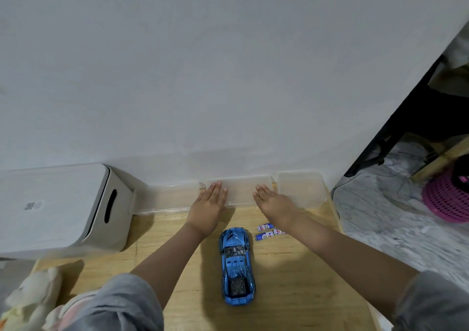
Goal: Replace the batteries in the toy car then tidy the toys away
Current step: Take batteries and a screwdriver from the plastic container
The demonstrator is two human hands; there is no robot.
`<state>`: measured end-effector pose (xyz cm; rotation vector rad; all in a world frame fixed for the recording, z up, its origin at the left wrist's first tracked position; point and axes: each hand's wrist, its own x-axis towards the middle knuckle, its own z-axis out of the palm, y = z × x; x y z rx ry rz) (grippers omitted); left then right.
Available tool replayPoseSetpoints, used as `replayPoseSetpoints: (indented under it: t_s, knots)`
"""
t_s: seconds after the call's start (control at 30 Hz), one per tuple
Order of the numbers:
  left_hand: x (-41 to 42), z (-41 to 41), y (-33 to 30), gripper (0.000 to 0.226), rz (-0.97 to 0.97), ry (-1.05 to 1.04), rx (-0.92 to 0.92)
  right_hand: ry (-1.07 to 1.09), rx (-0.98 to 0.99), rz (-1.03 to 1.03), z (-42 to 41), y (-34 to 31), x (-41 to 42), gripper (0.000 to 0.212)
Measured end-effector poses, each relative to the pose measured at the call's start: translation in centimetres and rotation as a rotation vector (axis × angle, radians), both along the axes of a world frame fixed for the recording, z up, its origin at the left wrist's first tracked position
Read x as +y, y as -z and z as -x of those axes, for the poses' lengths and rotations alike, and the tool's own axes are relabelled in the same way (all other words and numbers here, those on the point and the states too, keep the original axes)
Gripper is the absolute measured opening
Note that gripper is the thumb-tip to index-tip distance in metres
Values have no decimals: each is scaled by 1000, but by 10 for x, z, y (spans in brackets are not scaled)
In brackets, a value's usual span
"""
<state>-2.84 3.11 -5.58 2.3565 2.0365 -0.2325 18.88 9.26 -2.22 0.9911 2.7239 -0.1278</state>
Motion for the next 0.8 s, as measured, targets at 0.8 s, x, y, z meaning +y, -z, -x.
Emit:
replayPoseSetpoints:
  t_s: [0.8]
  knots:
    - [-72, 74, -43, 61, -34, -296, -38, -29, 278, -4, 101, -24, -74, 52]
